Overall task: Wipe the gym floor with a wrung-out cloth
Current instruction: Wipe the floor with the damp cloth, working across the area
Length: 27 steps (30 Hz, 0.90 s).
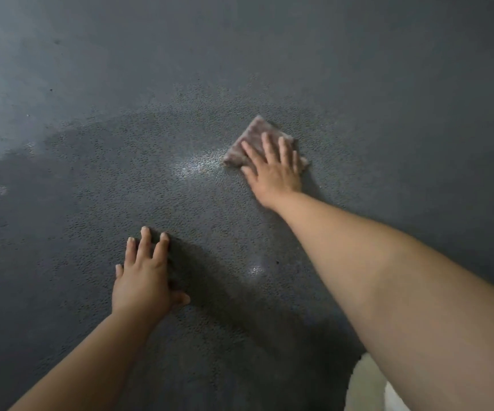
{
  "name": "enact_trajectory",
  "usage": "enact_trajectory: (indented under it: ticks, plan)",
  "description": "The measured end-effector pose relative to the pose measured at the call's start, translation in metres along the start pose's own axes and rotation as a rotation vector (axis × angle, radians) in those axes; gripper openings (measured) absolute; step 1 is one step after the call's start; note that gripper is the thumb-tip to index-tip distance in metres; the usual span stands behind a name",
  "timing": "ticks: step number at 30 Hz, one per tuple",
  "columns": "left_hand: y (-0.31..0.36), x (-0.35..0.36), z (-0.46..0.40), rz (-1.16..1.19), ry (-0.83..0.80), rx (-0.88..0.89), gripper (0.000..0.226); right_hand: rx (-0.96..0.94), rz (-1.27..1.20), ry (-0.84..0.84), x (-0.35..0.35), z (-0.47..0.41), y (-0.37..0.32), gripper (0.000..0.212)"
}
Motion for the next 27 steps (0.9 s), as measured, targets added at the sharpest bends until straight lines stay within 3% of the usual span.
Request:
enact_trajectory:
  ticks: [5, 9, 12, 17, 20, 24, 27]
  plan:
    - [0.000, 0.001, -0.001, 0.008, 0.014, 0.008, 0.123, 0.522, -0.099, 0.007, -0.016, 0.019, 0.126, 0.059]
    - [0.002, 0.000, -0.002, 0.040, 0.010, -0.011, 0.124, 0.652, -0.156, -0.005, -0.013, 0.025, 0.129, 0.058]
    - [0.003, -0.001, -0.002, 0.031, -0.001, -0.018, 0.123, 0.490, -0.113, 0.001, -0.005, 0.023, 0.077, 0.056]
    - [0.006, -0.004, 0.004, -0.026, 0.016, -0.036, 0.120, -0.045, -0.039, -0.047, 0.040, 0.072, -0.055, 0.055]
    - [0.004, -0.002, 0.010, -0.037, 0.058, -0.062, 0.116, -0.256, 0.026, -0.098, 0.062, 0.106, -0.095, 0.056]
    - [0.004, 0.003, 0.022, 0.002, 0.118, -0.073, 0.101, -0.357, 0.102, -0.099, 0.059, 0.108, -0.073, 0.055]
    - [0.010, 0.006, 0.032, -0.017, 0.139, -0.009, 0.085, -0.224, 0.090, -0.072, 0.046, 0.101, -0.022, 0.056]
Point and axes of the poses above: each hand's wrist, its own z-axis away from the middle knuckle, its own x-axis out of the palm, y = z × x, the point moved 6 cm from there along -z, towards the middle knuckle, and after that the axes turned 3 degrees about -z, right-handed, at the moved point
